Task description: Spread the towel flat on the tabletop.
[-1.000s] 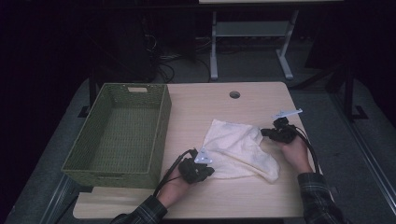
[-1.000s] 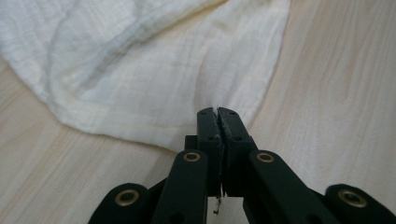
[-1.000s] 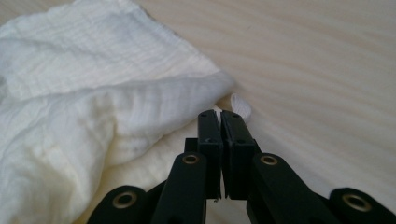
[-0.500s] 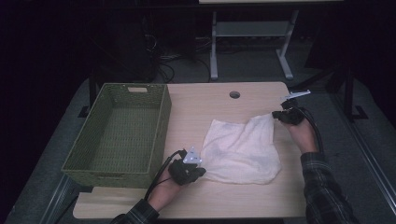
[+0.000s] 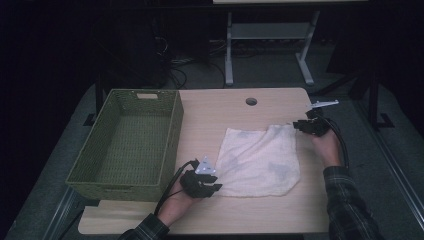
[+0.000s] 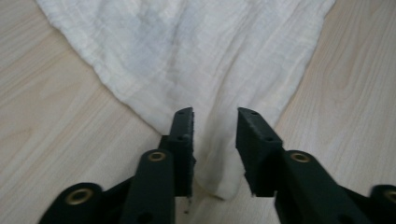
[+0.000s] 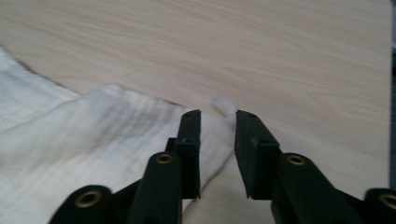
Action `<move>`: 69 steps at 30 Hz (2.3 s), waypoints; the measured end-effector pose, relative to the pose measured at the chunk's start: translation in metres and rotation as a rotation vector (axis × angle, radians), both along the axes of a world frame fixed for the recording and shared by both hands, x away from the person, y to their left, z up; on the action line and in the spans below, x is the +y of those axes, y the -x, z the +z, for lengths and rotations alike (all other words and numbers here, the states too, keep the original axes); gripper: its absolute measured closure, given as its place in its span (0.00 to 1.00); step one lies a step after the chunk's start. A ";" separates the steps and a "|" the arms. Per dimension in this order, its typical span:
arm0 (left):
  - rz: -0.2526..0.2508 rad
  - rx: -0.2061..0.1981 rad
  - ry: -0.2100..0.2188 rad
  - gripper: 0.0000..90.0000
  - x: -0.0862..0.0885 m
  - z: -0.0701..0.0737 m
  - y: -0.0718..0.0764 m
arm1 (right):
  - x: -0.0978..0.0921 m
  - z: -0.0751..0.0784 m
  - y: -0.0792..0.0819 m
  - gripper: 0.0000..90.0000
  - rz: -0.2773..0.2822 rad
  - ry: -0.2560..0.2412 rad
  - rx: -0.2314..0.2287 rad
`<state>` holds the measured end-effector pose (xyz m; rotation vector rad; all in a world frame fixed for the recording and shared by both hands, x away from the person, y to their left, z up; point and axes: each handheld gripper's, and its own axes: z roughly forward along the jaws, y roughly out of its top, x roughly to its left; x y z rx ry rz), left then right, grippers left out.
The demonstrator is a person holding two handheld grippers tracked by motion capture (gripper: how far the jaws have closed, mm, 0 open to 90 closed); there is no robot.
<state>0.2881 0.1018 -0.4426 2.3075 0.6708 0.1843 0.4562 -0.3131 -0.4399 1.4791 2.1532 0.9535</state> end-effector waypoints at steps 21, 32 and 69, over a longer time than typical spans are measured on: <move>0.026 -0.021 -0.008 0.52 -0.009 -0.007 -0.017 | -0.009 -0.008 0.131 0.77 0.157 -0.065 -0.048; 0.022 -0.031 -0.009 0.47 -0.008 -0.008 -0.014 | 0.003 -0.018 0.184 0.76 0.240 -0.105 0.000; 0.026 -0.029 -0.003 0.45 -0.001 -0.006 -0.013 | 0.102 0.017 0.121 0.86 0.405 -0.060 -0.084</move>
